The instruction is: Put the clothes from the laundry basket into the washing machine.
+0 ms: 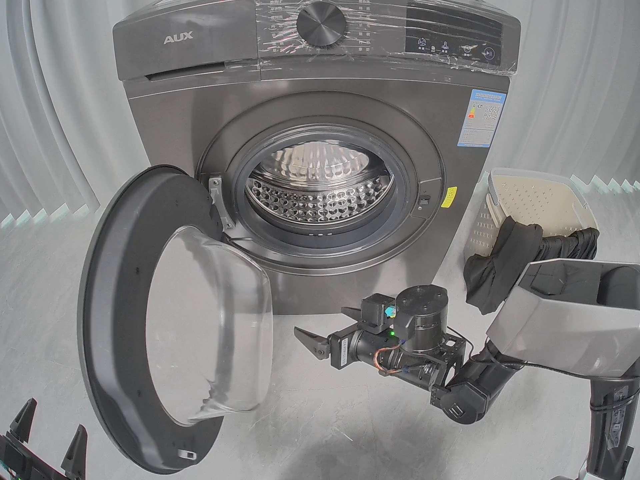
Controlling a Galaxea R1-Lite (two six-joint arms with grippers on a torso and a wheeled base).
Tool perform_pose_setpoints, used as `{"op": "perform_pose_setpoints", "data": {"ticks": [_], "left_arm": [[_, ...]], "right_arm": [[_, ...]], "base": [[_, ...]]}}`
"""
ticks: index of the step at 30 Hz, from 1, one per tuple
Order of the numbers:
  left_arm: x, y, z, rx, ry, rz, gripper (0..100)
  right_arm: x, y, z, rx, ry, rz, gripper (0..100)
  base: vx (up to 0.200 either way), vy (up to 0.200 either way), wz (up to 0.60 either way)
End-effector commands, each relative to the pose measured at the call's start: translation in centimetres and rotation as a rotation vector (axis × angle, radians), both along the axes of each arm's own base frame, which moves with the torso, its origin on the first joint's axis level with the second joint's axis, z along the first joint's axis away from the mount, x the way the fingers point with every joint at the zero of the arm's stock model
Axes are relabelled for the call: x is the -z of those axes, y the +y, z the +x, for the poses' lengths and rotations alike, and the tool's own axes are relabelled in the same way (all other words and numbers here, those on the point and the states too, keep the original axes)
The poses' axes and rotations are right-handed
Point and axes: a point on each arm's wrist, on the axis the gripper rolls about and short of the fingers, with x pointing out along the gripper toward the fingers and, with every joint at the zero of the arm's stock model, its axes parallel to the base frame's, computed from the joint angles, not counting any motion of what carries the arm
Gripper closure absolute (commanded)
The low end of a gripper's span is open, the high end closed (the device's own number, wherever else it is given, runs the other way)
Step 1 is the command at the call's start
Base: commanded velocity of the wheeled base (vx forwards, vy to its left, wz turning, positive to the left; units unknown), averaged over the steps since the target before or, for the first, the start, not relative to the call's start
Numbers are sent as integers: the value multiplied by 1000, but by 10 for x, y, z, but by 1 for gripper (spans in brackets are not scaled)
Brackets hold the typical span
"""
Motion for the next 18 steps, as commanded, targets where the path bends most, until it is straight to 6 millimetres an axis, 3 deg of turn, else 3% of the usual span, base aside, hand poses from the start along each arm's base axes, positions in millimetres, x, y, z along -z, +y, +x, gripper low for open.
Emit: {"op": "perform_pose_setpoints", "data": {"ticks": [1, 7, 13, 18], "left_arm": [[5, 0, 0, 0, -1, 0, 0], [5, 0, 0, 0, -1, -1, 0], [5, 0, 0, 2, -1, -1, 0], [5, 0, 0, 2, -1, -1, 0]], "right_arm": [[-2, -2, 9, 18, -9, 7, 0], [1, 4, 16, 10, -5, 4, 0], [-2, 14, 18, -6, 0, 3, 0], [-5, 25, 24, -17, -12, 13, 0]], "base": [[0, 0, 0], [0, 0, 0], [-200, 0, 0], [0, 0, 0]]}}
